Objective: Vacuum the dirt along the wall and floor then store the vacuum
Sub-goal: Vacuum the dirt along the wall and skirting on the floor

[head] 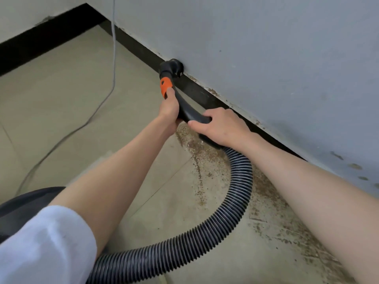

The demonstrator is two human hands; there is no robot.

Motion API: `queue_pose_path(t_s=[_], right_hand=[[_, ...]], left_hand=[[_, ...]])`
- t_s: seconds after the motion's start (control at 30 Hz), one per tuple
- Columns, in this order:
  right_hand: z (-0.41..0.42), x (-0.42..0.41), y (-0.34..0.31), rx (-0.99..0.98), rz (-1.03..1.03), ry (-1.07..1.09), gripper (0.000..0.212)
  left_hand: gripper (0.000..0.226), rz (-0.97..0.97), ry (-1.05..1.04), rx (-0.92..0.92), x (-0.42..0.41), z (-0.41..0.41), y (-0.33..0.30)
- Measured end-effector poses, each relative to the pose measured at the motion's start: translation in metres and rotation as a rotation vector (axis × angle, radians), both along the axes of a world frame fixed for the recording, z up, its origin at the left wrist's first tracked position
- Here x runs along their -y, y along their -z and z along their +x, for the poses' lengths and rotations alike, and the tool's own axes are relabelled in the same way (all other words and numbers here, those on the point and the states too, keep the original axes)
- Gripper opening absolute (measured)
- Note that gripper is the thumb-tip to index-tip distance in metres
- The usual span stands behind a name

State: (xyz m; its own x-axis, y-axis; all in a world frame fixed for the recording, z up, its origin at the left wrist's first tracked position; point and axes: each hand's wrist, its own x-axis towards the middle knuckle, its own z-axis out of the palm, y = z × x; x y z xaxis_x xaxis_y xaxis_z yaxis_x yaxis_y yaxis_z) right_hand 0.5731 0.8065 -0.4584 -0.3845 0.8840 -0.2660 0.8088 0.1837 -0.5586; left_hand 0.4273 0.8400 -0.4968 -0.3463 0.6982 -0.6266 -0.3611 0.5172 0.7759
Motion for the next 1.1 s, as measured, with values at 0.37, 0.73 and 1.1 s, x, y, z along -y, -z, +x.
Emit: queue_pose_path(t_s=[0.37, 0.73, 1.1], right_hand=[[0.071, 0.077, 0.017, -0.017, -0.068, 0.159, 0.043], [0.101, 0.127, 0.028, 0.026, 0.023, 0.163, 0.043], [0.063, 0.156, 0.051, -0.104, -0.131, -0.035, 0.039]], left_hand=[[0.066, -0.121, 0.171, -0.178, 0.062, 0.075, -0.006], [0.066, -0.097, 0.211, -0.168, 0.11, 0.11, -0.003], [0.057, -0.115, -0.064, -0.162, 0.176, 0.059, 0.027]])
